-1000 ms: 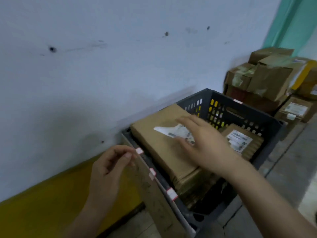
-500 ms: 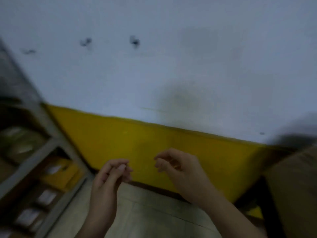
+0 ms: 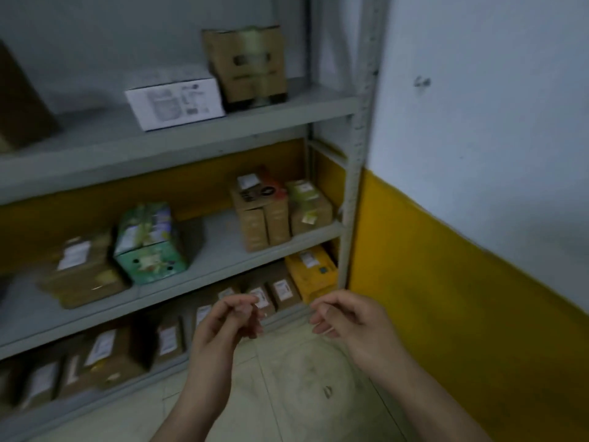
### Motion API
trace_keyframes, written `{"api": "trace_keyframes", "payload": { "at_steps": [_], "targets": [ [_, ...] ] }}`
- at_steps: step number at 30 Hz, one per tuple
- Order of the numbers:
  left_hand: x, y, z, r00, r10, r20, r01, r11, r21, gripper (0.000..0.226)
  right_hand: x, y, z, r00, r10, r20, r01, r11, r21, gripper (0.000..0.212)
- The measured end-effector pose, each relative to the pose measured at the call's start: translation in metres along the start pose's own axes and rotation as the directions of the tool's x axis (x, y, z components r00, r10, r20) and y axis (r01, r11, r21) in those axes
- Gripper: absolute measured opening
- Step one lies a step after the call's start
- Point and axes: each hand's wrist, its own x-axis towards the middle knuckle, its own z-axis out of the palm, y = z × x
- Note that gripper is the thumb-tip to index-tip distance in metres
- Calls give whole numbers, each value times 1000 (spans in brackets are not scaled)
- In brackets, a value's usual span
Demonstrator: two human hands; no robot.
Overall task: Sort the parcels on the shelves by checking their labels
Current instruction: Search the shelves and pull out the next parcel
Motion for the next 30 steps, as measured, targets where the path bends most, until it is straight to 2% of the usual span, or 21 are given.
{"api": "trace_keyframes", "payload": {
  "at_steps": [5,12,15,18,19,21,23,26,28,30],
  "targets": [
    [61,-10,-16,999,-17,-47,20,998,57,16,75,5,23,993,-9,114,11,1000,-15,20],
    [196,-33,-3,992,-95,-87,104,989,105,16,223,36,22,990,21,141,-14,999,-51,18],
    [270,-53,1,975,-169,-146,191,969,155,15,313,60,19,987,105,124,-93,991,-99,16],
    [347,-74,2,919,-307,-247,358,912,198,10,403,80,15,973,207,104,-195,974,-113,9],
    [373,-80,2,899,-344,-270,402,894,197,10,433,81,13,966,235,104,-222,968,-120,16],
    [421,-88,4,875,-377,-305,446,872,203,21,490,77,13,955,279,101,-262,953,-153,43],
    [463,-90,9,868,-384,-314,470,840,270,41,540,71,19,944,308,116,-295,948,-116,61],
    [513,-103,15,837,-452,-309,534,799,276,68,594,74,36,897,402,184,-402,915,-37,65],
    [531,-118,14,804,-518,-293,584,779,227,81,612,91,49,864,454,219,-451,890,-66,72],
    [535,-134,14,783,-566,-257,611,776,156,79,616,109,60,863,456,217,-453,889,-68,70]
  ]
}}
